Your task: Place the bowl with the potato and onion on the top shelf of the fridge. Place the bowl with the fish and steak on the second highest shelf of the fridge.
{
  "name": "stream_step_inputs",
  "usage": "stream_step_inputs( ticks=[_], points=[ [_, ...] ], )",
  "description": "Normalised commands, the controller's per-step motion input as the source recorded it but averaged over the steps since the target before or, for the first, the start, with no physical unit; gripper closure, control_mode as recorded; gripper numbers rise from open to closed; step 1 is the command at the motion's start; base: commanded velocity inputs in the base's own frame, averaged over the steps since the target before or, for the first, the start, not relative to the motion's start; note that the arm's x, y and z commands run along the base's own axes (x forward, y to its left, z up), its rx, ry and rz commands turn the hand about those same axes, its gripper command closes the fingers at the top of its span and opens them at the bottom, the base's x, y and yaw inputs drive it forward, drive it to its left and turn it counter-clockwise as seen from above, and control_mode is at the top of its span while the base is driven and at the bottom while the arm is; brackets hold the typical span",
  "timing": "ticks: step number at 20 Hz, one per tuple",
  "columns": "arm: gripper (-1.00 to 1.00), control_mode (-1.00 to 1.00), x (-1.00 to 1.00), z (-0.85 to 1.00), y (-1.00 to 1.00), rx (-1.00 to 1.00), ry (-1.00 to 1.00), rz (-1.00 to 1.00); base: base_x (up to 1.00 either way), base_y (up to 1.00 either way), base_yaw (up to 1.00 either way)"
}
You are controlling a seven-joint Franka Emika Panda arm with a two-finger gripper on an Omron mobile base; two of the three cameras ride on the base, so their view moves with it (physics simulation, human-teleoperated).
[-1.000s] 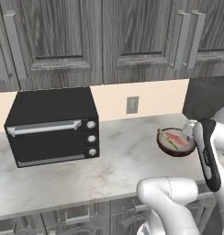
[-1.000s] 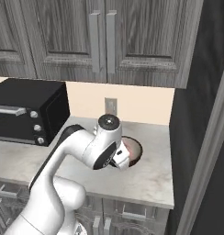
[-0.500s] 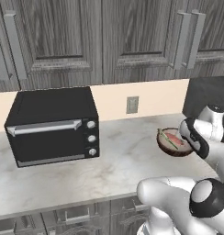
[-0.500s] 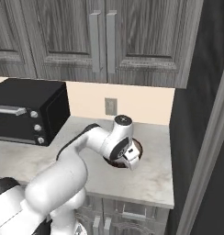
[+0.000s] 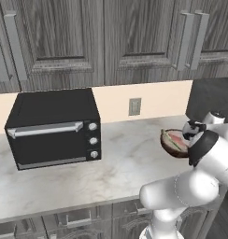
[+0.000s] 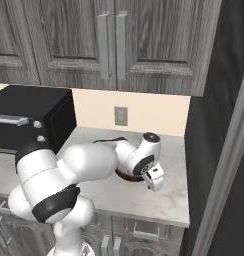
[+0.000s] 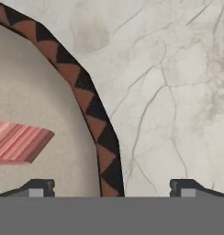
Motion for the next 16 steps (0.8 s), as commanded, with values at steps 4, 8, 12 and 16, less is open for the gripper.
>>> stream_step_inputs(
  ticks=[4,8,12,16],
  points=[
    [1.0,-1.0,0.31,-0.26,0.17,0.03,0.0,-0.14,0.0,0.0,0.0],
    [1.0,-1.0,0.0,0.0,0.29,0.0,0.0,-0.08,0.0,0.0,0.0],
    [1.0,-1.0,-0.47,0.0,0.31,0.0,0.0,-0.14,0.0,0.0,0.0],
    [1.0,-1.0,-1.0,0.38,0.18,0.0,-0.09,-0.16,0.0,0.0,0.0]
  ],
)
